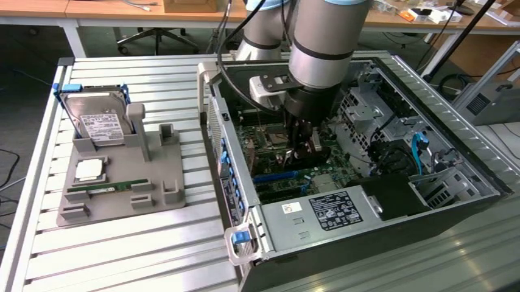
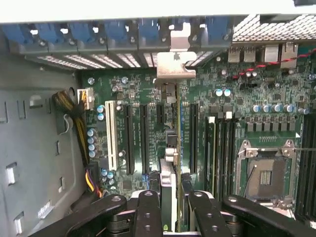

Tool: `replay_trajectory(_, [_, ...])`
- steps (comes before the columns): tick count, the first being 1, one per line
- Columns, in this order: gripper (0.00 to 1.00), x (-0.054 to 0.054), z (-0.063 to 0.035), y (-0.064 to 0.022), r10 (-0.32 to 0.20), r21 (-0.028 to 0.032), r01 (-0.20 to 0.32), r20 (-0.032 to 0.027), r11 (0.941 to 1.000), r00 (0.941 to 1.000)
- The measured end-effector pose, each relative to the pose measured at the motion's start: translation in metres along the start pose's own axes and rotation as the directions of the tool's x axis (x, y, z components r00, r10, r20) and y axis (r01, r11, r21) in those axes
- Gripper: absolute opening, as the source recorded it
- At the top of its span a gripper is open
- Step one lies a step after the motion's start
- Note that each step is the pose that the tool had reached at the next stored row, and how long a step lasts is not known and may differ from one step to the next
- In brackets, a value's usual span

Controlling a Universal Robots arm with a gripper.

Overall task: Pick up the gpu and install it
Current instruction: 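Insert the gpu into the slot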

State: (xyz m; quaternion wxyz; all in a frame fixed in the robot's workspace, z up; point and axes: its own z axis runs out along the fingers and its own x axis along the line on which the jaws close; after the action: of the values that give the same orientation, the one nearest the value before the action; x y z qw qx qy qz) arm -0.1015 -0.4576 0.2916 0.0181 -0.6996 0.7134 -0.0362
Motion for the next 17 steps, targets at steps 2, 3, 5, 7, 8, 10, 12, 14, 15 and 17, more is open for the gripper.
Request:
replay_trajectory(2, [0.27, -0.003, 0.0023, 0.0071, 0.0, 0.0008, 0.0, -0.0005, 1.0, 1.0])
replay_trajectory(3, [0.27, -0.004, 0.0026, 0.009, 0.0, 0.0011, 0.0, -0.0009, 1.0, 1.0])
replay_trajectory(5, [0.27, -0.004, 0.0036, 0.013, 0.0, 0.002, 0.0, -0.0014, 1.0, 1.0])
replay_trajectory(7, [0.27, -0.005, 0.0053, 0.0184, 0.0, 0.0033, 0.0, -0.0019, 1.0, 1.0])
replay_trajectory(8, [0.27, -0.005, 0.0055, 0.0188, 0.0, 0.0032, 0.0, -0.0027, 1.0, 1.0])
replay_trajectory(10, [0.27, -0.005, 0.0055, 0.0189, 0.0, 0.0032, 0.0, -0.0026, 1.0, 1.0])
replay_trajectory(12, [0.27, -0.005, 0.0055, 0.0189, 0.0, 0.0032, 0.0, -0.0029, 1.0, 1.0])
replay_trajectory(14, [0.27, -0.005, 0.0058, 0.0179, 0.005, 0.0032, -0.005, -0.0082, 1.0, 1.0])
replay_trajectory(15, [0.27, -0.005, 0.0059, 0.0167, 0.009, 0.0032, -0.009, -0.0106, 1.0, 0.9999])
replay_trajectory(17, [0.27, -0.005, 0.0064, 0.0143, 0.016, 0.0031, -0.016, -0.0129, 0.9999, 0.9998])
